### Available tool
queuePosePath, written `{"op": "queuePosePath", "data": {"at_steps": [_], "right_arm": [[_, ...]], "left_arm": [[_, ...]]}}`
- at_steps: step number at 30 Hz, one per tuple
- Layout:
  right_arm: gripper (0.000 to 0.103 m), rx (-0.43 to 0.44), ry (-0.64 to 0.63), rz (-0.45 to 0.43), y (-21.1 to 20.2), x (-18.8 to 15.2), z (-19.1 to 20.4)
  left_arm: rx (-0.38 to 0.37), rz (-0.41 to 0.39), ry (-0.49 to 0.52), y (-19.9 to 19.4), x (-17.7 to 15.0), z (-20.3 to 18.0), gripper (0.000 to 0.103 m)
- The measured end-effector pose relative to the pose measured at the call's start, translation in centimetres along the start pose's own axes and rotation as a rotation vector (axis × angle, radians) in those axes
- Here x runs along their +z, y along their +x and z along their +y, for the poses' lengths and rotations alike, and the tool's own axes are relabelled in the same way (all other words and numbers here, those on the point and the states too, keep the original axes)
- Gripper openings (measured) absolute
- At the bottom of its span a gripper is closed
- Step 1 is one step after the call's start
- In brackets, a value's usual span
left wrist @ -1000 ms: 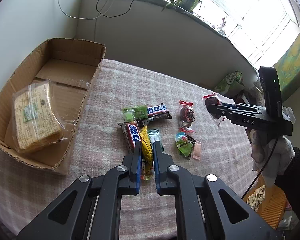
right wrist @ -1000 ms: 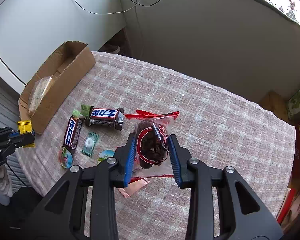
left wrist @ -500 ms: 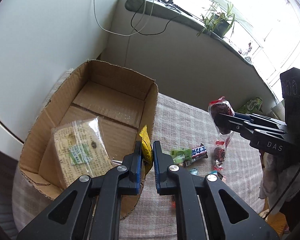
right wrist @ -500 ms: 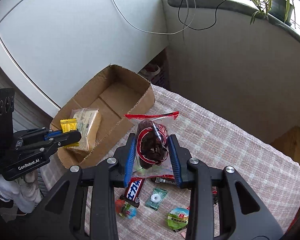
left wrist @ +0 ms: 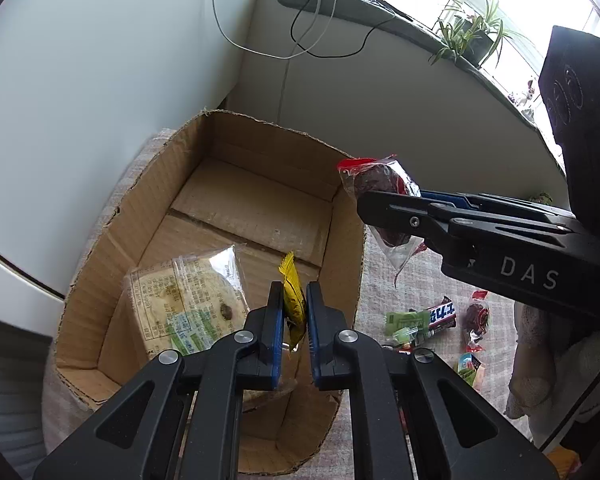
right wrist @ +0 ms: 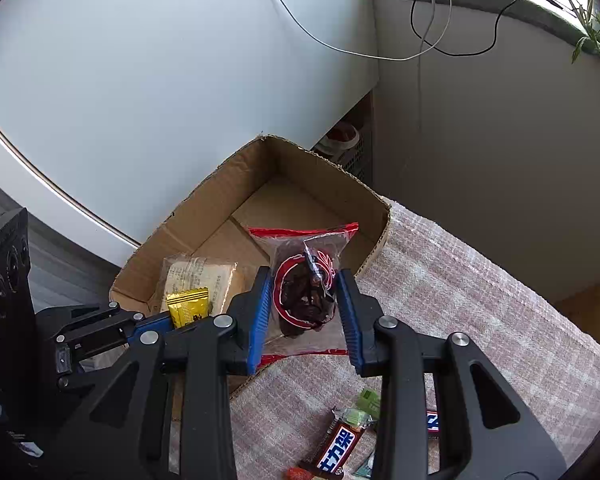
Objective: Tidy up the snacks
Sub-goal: 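Carry both candies to the cardboard box and release them inside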
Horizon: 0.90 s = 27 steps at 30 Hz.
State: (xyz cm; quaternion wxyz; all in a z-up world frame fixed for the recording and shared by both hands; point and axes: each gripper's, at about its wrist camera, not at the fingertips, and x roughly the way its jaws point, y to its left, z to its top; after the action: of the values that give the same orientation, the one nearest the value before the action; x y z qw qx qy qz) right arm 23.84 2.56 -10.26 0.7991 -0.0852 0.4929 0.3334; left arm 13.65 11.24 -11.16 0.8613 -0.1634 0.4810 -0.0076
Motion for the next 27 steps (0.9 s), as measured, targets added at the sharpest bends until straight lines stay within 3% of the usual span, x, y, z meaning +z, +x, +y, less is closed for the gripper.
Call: {"op": "queuePosePath", "data": {"at_steps": [5,7,9,10,27], "right_arm": [[0.035,0.007,-0.002,0.002,0.6,0.8,0.2],[0.045,0.012,-0.004,0.002,0.6,0.9,0.2],[0.065,0.016,-0.006,-0.010,0.5,1.0,0.3],[0.068,0.014,-0.008,-0.016,0.4,1.0,0.3],[0.069,-0.036,0.031,-0.074,-4.7,-1.5,-3.3]], "left_arm": [[-0.002,0.014,-0.012,0.3,0.1,0.2,0.013],[0.001,0.011,-0.016,0.2,0.1,0.3,0.016],[-0.001,0.017,-0.021,0.2,0.1,0.4,0.018],[0.002,0.020,-0.022,0.2,0.1,0.4,0.020],[-0.037,-0.015,0.028,-2.8,-2.0,-0.9,0.022]]}}
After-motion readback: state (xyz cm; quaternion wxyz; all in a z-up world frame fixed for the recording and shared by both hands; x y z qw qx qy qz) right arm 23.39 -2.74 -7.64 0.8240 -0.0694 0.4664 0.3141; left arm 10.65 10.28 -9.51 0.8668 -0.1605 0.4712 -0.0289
